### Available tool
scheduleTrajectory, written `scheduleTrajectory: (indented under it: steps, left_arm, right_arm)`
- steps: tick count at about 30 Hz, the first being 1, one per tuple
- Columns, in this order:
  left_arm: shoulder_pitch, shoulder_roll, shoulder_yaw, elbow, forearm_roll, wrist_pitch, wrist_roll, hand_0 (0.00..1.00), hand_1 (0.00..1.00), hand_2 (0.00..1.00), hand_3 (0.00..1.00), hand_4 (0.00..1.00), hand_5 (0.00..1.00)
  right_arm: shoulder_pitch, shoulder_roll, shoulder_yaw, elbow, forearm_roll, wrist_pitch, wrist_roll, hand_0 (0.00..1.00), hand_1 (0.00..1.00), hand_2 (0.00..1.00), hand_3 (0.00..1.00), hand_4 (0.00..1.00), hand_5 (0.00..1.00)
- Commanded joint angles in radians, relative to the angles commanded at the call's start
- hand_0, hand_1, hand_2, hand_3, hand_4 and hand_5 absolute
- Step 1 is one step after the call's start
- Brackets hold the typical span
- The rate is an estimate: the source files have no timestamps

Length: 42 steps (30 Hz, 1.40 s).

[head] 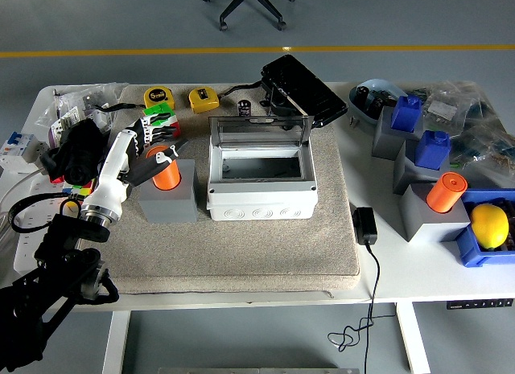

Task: Fetch the battery,place it into the box,close the lid of the box

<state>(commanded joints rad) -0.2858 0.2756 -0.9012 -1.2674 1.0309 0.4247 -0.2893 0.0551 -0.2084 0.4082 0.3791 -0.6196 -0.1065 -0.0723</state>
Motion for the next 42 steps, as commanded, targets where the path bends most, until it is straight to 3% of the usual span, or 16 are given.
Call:
scheduleTrajectory:
  steps: [4, 5, 10, 11, 22, 23, 28, 29, 34, 35, 40, 41, 42]
  left_arm:
    - [-0.003, -0.008, 0.015, 0.015, -0.043, 0.008, -0.024, 0.742, 0.712, 0.680, 0.781, 0.998, 0.396]
    - [-0.004, -0.010, 0.021, 0.018, -0.053, 0.011, -0.031, 0.673, 0.664, 0.618, 0.747, 0.998, 0.336]
    - [-0.010, -0.020, 0.040, 0.030, -0.065, 0.032, -0.041, 0.673, 0.664, 0.618, 0.747, 0.998, 0.336]
    - [-0.012, -0.022, 0.045, 0.035, -0.071, 0.033, -0.042, 0.648, 0.635, 0.564, 0.726, 0.998, 0.276]
    - [-0.017, -0.029, 0.060, 0.050, -0.137, 0.027, -0.055, 0.605, 0.613, 0.546, 0.721, 0.998, 0.218]
    - [-0.020, -0.030, 0.063, 0.052, -0.144, 0.026, -0.057, 0.448, 0.580, 0.511, 0.692, 0.998, 0.199]
    - [-0.027, -0.035, 0.069, 0.068, -0.184, 0.021, -0.066, 0.448, 0.580, 0.511, 0.692, 0.998, 0.199]
    - [-0.028, -0.037, 0.070, 0.072, -0.194, 0.019, -0.068, 0.418, 0.495, 0.453, 0.534, 0.998, 0.098]
    - [-0.037, -0.045, 0.071, 0.088, -0.244, 0.012, -0.088, 0.418, 0.495, 0.453, 0.534, 0.998, 0.098]
    - [-0.040, -0.047, 0.072, 0.091, -0.251, 0.011, -0.089, 0.407, 0.434, 0.403, 0.384, 0.960, 0.002]
    - [-0.047, -0.054, 0.079, 0.100, -0.258, 0.014, -0.094, 0.407, 0.434, 0.403, 0.384, 0.960, 0.002]
    - [-0.048, -0.056, 0.080, 0.102, -0.258, 0.016, -0.096, 0.342, 0.361, 0.308, 0.289, 0.801, 0.002]
    - [-0.049, -0.058, 0.081, 0.104, -0.259, 0.019, -0.098, 0.342, 0.361, 0.308, 0.289, 0.801, 0.002]
  right_arm:
    - [0.000, 0.001, 0.000, 0.000, 0.000, 0.000, 0.000, 0.594, 0.607, 0.587, 0.562, 0.932, 0.448]
    - [0.000, 0.001, 0.000, -0.001, 0.001, 0.000, 0.000, 0.592, 0.607, 0.586, 0.562, 0.933, 0.448]
    - [0.001, 0.000, 0.003, 0.001, -0.001, 0.000, 0.000, 0.592, 0.607, 0.586, 0.562, 0.933, 0.448]
    - [0.001, 0.000, 0.001, 0.000, -0.001, 0.000, 0.000, 0.592, 0.608, 0.587, 0.563, 0.932, 0.447]
    - [0.001, 0.001, -0.004, 0.001, 0.001, 0.000, 0.000, 0.592, 0.608, 0.587, 0.563, 0.932, 0.448]
    - [0.001, 0.000, -0.004, 0.001, 0.001, 0.000, 0.000, 0.593, 0.608, 0.586, 0.561, 0.933, 0.448]
    - [0.002, 0.001, -0.003, 0.001, 0.002, 0.000, 0.000, 0.593, 0.608, 0.586, 0.561, 0.933, 0.448]
    - [0.002, 0.001, -0.003, 0.001, 0.002, 0.000, 0.000, 0.593, 0.607, 0.587, 0.562, 0.932, 0.447]
    - [0.001, 0.001, -0.005, 0.001, 0.002, 0.000, 0.000, 0.593, 0.607, 0.587, 0.562, 0.932, 0.447]
    - [0.002, 0.001, -0.005, 0.001, 0.002, 0.000, 0.000, 0.593, 0.608, 0.587, 0.562, 0.933, 0.449]
    - [0.002, 0.001, -0.006, 0.003, 0.002, -0.001, 0.001, 0.593, 0.608, 0.587, 0.562, 0.933, 0.449]
    - [0.002, 0.001, -0.007, 0.002, 0.002, 0.000, 0.000, 0.593, 0.608, 0.587, 0.563, 0.933, 0.450]
    - [0.002, 0.001, -0.008, 0.002, 0.002, 0.000, 0.000, 0.593, 0.608, 0.587, 0.563, 0.933, 0.450]
